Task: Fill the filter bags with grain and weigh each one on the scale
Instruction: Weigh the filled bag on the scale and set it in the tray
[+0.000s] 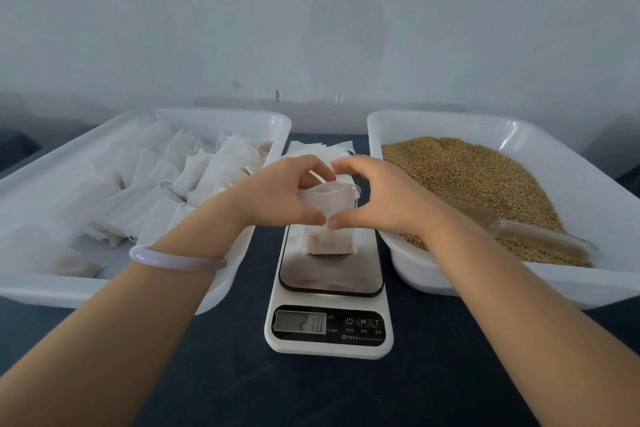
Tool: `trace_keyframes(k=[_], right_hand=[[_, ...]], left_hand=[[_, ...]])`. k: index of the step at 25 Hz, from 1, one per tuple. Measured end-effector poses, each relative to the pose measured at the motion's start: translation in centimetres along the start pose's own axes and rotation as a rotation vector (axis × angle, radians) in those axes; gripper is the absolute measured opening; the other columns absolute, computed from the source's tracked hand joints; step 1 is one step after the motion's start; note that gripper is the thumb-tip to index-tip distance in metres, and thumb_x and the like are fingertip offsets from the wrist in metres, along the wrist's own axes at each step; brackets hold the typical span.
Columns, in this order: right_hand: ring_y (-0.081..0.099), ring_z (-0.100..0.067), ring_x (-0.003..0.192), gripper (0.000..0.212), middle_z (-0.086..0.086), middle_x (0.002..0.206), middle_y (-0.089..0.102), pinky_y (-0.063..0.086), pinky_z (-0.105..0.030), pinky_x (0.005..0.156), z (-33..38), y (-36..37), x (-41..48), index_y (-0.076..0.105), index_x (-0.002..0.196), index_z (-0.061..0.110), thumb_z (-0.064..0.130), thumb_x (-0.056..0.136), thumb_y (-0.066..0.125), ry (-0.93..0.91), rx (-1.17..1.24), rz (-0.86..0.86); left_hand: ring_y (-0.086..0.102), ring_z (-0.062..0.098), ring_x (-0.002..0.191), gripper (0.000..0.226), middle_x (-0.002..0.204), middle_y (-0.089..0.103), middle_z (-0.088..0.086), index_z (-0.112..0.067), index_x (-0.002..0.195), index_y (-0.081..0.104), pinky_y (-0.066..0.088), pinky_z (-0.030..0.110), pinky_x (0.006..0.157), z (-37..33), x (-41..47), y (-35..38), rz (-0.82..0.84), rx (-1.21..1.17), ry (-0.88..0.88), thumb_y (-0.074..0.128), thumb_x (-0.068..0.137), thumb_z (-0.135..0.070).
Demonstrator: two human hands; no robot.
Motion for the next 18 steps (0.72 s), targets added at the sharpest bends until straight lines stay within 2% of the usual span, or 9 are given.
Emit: trace_keyframes(k=[1,3,5,8,11,13,14,16,18], right_hand=[[0.048,0.0,0.117,0.076,0.015,0.126,0.054,0.038,-0.019,0.095,0.2,-0.2,-0.2,0.051,0.129,0.027,0.036,0.061,0.085,-0.034,0.057,-0.039],[0.052,-0.001,0.113,0.057,0.014,0.12,0.059,0.04,-0.023,0.099,0.6,-0.6,-0.5,0.06,0.114,0.028,0.035,0.063,0.084,-0.101,0.095,-0.091],[0.056,-0.008,0.103,0.036,0.007,0.107,0.063,0.043,-0.03,0.094,0.8,-0.5,-0.6,0.068,0.096,0.023,0.038,0.066,0.082,-0.115,-0.009,-0.066],[0.052,-0.011,0.09,0.031,0.004,0.096,0.062,0.045,-0.036,0.084,0.9,-0.3,-0.4,0.068,0.086,0.021,0.046,0.07,0.076,-0.087,-0.165,-0.027],[0.048,-0.015,0.089,0.025,0.001,0.091,0.063,0.042,-0.037,0.083,1.7,-0.4,-0.3,0.068,0.085,0.013,0.037,0.079,0.072,-0.162,-0.251,-0.015],[0.05,-0.014,0.088,0.014,0.004,0.083,0.063,0.041,-0.033,0.081,2.5,-1.3,-0.6,0.068,0.078,0.017,0.029,0.081,0.071,-0.237,-0.184,-0.075],[0.051,-0.009,0.085,0.011,0.01,0.08,0.06,0.041,-0.029,0.078,2.8,-2.1,-0.8,0.066,0.073,0.023,0.028,0.08,0.072,-0.242,-0.094,-0.128],[0.054,0.001,0.079,0.013,0.015,0.078,0.058,0.041,-0.02,0.077,3.4,-3.5,-1.0,0.067,0.067,0.032,0.028,0.077,0.075,-0.22,0.127,-0.212],[0.059,0.0,0.078,0.011,0.015,0.078,0.063,0.042,-0.013,0.077,4.0,-4.5,-1.2,0.069,0.068,0.035,0.029,0.075,0.077,-0.239,0.224,-0.255]], left_hand=[[0.059,-0.007,0.065,0.047,0.089,0.067,-0.016,-0.029,0.106,0.05,0.042,0.01,0.062,0.0,0.1,0.0,0.005,0.03,-0.008,0.076,0.072,-0.011],[0.056,-0.012,0.061,0.046,0.089,0.065,-0.018,-0.03,0.105,0.049,0.039,0.006,0.057,0.1,0.2,0.1,0.009,0.073,-0.019,0.077,0.072,-0.013],[0.054,-0.014,0.059,0.041,0.087,0.065,-0.017,-0.032,0.101,0.05,0.038,0.005,0.055,0.2,0.3,0.1,-0.004,0.075,-0.02,0.074,0.074,-0.012],[0.054,-0.011,0.055,0.031,0.078,0.067,-0.015,-0.033,0.088,0.054,0.037,0.005,0.051,0.2,0.5,0.0,-0.048,0.017,-0.023,0.072,0.076,-0.011],[0.052,-0.003,0.05,0.026,0.058,0.062,-0.017,-0.026,0.084,0.056,0.042,0.013,0.053,0.1,0.2,-0.1,-0.111,-0.082,-0.013,0.076,0.075,-0.011],[0.056,0.0,0.056,0.029,0.059,0.059,-0.018,-0.019,0.089,0.057,0.045,0.019,0.06,-0.4,-0.2,-0.4,-0.145,-0.233,0.032,0.079,0.073,-0.008],[0.059,0.003,0.066,0.033,0.069,0.061,-0.017,-0.017,0.094,0.058,0.046,0.02,0.064,-0.7,-0.4,-0.5,-0.111,-0.353,0.069,0.079,0.071,-0.006],[0.061,0.016,0.088,0.044,0.09,0.061,-0.001,-0.012,0.106,0.056,0.047,0.026,0.074,-1.8,-0.7,-0.2,0.089,-0.595,0.184,0.075,0.066,-0.005],[0.058,0.026,0.092,0.05,0.094,0.058,0.014,-0.003,0.112,0.053,0.048,0.035,0.082,-2.8,-0.9,0.5,0.262,-0.705,0.269,0.07,0.065,-0.005]])
Point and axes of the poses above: each hand's wrist, its own x-axis towards the middle knuckle, its own y-axis out of the palm, z = x × y, the point moved 3 cm from there along x, towards the middle knuckle
